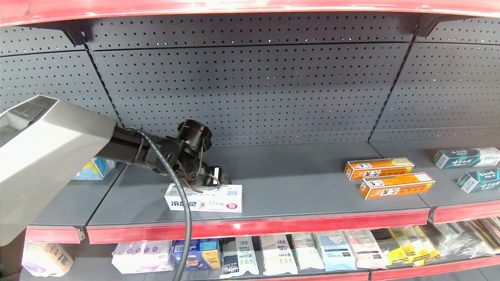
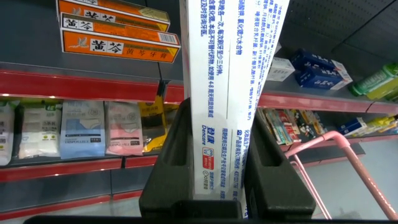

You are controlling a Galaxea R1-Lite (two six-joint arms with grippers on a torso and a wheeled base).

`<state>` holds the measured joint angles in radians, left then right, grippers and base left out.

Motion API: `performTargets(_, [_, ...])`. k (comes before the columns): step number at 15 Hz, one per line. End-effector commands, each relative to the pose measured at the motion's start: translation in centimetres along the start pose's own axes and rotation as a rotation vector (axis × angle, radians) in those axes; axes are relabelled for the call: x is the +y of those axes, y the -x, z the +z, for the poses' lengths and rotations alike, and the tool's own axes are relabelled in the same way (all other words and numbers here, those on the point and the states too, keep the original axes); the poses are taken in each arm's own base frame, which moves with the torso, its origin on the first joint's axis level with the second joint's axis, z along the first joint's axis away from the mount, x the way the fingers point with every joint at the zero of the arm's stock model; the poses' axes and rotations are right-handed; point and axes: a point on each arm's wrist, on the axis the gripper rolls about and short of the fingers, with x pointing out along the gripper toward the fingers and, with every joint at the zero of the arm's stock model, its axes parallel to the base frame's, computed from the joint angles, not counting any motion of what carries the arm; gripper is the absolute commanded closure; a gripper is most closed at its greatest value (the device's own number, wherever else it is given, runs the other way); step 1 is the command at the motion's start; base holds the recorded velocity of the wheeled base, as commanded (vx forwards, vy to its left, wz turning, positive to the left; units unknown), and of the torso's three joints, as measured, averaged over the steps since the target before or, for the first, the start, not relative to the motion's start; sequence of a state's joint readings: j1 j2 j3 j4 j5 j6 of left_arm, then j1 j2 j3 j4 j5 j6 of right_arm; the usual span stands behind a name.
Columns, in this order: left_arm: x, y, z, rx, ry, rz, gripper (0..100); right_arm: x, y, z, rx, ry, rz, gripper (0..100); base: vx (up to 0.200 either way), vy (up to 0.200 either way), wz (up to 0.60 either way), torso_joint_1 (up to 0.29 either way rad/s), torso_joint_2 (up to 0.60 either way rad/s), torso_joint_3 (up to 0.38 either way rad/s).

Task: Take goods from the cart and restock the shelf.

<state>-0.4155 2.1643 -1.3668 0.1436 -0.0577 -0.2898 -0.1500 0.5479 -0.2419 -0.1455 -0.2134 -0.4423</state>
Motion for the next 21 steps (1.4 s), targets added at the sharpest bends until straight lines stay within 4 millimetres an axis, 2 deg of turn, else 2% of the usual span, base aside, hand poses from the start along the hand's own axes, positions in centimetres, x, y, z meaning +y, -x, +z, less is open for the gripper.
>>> performTargets(1, [0.0,0.5,0.0,-0.008,0.001,-0.003,0,0.0,0.0,0.0,0.000,0.001,0.001,100,0.000,0.000,0.00,0.000,0.00,0.000])
performTargets(9, [0.3,1.8,-1.6,0.028,0.002,0.001,0,0.0,0.0,0.0,0.000,0.000,0.001,100,0.000,0.000,0.00,0.000,0.00,0.000])
performTargets(21, [0.4,3.1,-2.0,0.064,-0.001,0.004,0,0.0,0.2,-0.2,-0.008,-0.002,-0.002,100,0.000,0.000,0.00,0.000,0.00,0.000])
